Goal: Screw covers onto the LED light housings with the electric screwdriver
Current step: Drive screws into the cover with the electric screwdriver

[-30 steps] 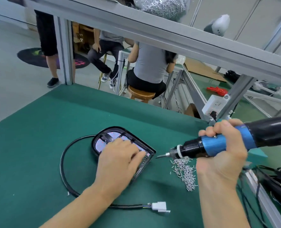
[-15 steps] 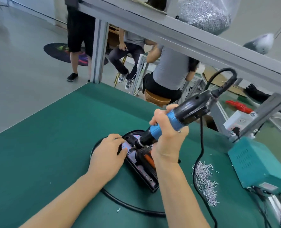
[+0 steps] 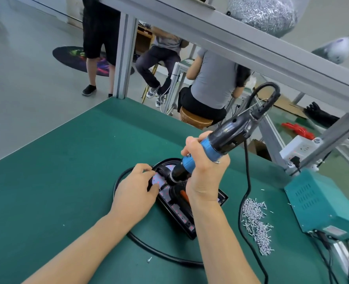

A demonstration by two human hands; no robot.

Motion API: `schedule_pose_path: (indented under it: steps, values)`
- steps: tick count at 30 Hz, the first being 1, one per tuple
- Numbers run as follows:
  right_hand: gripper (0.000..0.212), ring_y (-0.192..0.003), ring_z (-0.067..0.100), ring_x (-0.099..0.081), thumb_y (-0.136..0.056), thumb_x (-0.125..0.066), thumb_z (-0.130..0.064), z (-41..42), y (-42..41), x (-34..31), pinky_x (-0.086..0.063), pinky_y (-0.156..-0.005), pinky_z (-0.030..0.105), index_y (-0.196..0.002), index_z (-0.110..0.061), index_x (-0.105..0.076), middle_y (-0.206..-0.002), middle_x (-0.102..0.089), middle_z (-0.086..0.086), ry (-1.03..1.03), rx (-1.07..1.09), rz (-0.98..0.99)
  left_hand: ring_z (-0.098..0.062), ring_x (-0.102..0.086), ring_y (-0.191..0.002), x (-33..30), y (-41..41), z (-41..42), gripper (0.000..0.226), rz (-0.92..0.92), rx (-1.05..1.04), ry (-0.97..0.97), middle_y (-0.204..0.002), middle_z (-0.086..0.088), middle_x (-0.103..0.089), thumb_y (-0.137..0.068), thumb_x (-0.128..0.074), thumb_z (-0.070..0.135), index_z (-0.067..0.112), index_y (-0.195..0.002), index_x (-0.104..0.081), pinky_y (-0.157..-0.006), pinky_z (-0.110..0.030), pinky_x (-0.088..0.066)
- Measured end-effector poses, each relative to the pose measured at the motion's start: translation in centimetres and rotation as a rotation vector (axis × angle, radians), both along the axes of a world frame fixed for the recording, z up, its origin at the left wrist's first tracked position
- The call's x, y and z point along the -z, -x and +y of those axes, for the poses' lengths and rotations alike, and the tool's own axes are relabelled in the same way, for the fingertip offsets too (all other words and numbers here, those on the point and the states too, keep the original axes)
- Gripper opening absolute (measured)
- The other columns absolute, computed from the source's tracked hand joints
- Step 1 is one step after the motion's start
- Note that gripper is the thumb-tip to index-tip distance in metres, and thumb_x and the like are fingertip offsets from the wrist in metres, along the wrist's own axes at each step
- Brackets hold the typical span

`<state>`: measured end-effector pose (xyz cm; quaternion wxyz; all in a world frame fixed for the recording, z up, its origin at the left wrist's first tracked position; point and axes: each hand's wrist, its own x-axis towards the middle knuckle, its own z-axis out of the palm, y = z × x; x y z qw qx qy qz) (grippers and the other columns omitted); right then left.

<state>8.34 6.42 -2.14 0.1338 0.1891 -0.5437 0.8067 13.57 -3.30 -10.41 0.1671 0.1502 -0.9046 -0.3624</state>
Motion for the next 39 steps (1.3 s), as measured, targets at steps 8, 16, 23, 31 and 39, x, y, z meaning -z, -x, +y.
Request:
schedule_pose_path:
  steps: [8, 16, 23, 31, 39]
  values:
    - [0.021, -0.05, 0.017, -0.051, -0.071, -0.066, -0.001, 4.2, -0.9, -2.0, -0.047, -0.059, 0.028, -0.069, -0.018, -0.054, -0.059, -0.05, -0.003, 0.22, 0.084, -0.09, -0.022, -0.052, -0.1, -1.3, -0.6, 0.7, 0.018, 0.13, 0.031, 0.114, -0.109, 0.004, -0.061, -0.086, -0.064, 0.017, 0.019, -0.103, -0.071, -0.085, -0.035, -0.038]
    - [0.018, -0.049, 0.011, -0.048, -0.069, -0.059, -0.007, 13.3, -4.0, -3.6, -0.046, -0.055, 0.021, -0.073, -0.02, -0.049, -0.059, -0.046, -0.005, 0.45, 0.147, -0.191, 0.002, -0.05, -0.09, -5.6, -2.4, 6.8, 0.014, 0.351, 0.322, -0.149, -0.084, 0.022, -0.061, -0.081, -0.059, 0.024, 0.023, -0.083, -0.072, -0.084, -0.014, -0.034]
    - [0.018, -0.069, 0.019, -0.068, -0.068, -0.063, -0.009, 18.4, -5.9, -2.4, -0.059, -0.07, 0.03, -0.085, -0.013, -0.056, -0.078, -0.067, 0.007, 0.594, 0.096, -0.321, -0.001, -0.056, -0.075, -10.1, -1.8, 13.1, 0.019, 0.285, 0.648, -0.511, -0.083, 0.011, -0.064, -0.083, -0.068, 0.012, 0.03, -0.081, -0.073, -0.07, -0.005, -0.036]
    - [0.01, -0.074, 0.018, -0.069, -0.062, -0.064, -0.012, 19.0, -6.6, -2.2, -0.057, -0.06, 0.03, -0.066, -0.021, -0.067, -0.082, -0.068, 0.004, 0.549, -0.06, -0.369, -0.001, -0.056, -0.071, -12.3, -1.7, 17.6, 0.031, 0.244, 0.824, -0.562, -0.074, 0.004, -0.06, -0.073, -0.078, 0.005, 0.035, -0.082, -0.076, -0.074, -0.009, -0.041]
    - [0.013, -0.056, 0.015, -0.058, -0.062, -0.063, -0.008, 18.8, -6.5, -2.4, -0.056, -0.061, 0.028, -0.072, -0.016, -0.059, -0.065, -0.056, 0.003, 0.583, 0.018, -0.285, -0.006, -0.062, -0.067, -11.2, -0.9, 16.6, 0.005, 0.271, 0.743, -0.513, -0.069, 0.005, -0.068, -0.073, -0.069, 0.024, 0.024, -0.069, -0.071, -0.068, -0.019, -0.048]
